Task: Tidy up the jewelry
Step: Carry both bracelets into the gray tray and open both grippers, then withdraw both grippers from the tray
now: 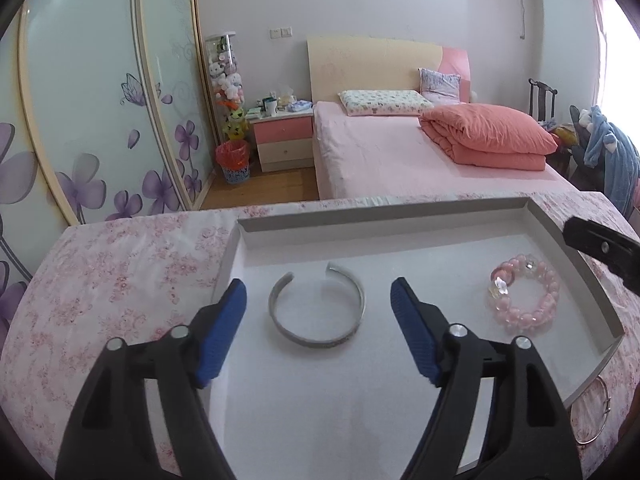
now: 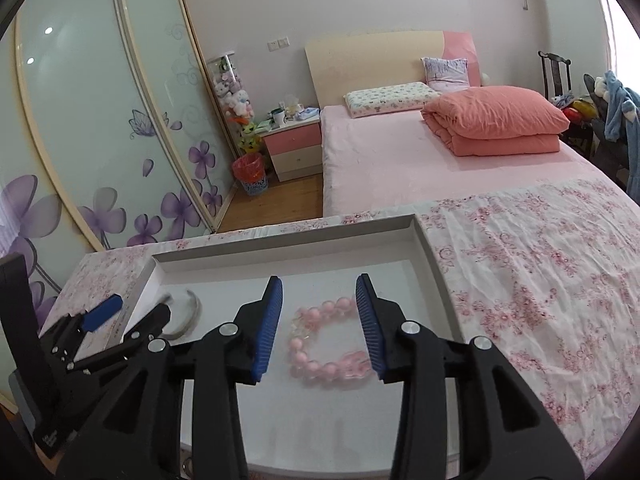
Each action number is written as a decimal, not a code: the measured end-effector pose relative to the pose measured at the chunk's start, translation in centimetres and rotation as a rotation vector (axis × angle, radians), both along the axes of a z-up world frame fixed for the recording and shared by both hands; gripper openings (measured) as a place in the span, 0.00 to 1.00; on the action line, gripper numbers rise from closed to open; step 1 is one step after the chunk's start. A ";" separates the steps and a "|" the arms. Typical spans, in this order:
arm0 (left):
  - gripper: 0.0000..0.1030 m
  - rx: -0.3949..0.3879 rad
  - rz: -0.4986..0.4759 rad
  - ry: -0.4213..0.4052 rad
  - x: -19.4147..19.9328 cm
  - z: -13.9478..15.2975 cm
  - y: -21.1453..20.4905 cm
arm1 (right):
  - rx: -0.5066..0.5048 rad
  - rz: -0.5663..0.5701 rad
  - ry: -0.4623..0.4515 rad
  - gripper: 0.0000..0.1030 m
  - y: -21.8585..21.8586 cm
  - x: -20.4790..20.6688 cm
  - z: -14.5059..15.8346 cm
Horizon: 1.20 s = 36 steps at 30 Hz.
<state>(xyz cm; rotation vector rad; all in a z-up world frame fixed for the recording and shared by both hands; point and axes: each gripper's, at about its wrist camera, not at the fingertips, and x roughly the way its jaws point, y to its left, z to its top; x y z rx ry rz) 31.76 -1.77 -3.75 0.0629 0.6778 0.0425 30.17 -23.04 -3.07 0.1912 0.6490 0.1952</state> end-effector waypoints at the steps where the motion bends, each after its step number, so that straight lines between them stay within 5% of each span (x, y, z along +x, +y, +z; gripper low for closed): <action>1: 0.71 0.001 0.005 -0.004 -0.1 0.2 0.1 | 0.000 0.001 -0.003 0.39 -0.1 -0.3 0.1; 15: 0.77 0.017 0.041 -0.052 -8.7 2.7 4.0 | -0.030 0.011 -0.003 0.42 -2.3 -6.5 0.7; 25: 0.87 0.010 0.025 0.007 -15.6 1.6 6.3 | -0.159 0.028 0.144 0.59 -3.2 -10.8 -3.4; 32: 0.88 0.013 0.018 0.064 -16.8 0.2 6.3 | -0.219 0.035 0.227 0.77 -2.4 -11.0 -5.8; 36: 0.88 0.016 0.017 0.081 -16.9 -0.3 6.3 | -0.254 0.036 0.242 0.79 -1.6 -10.2 -6.5</action>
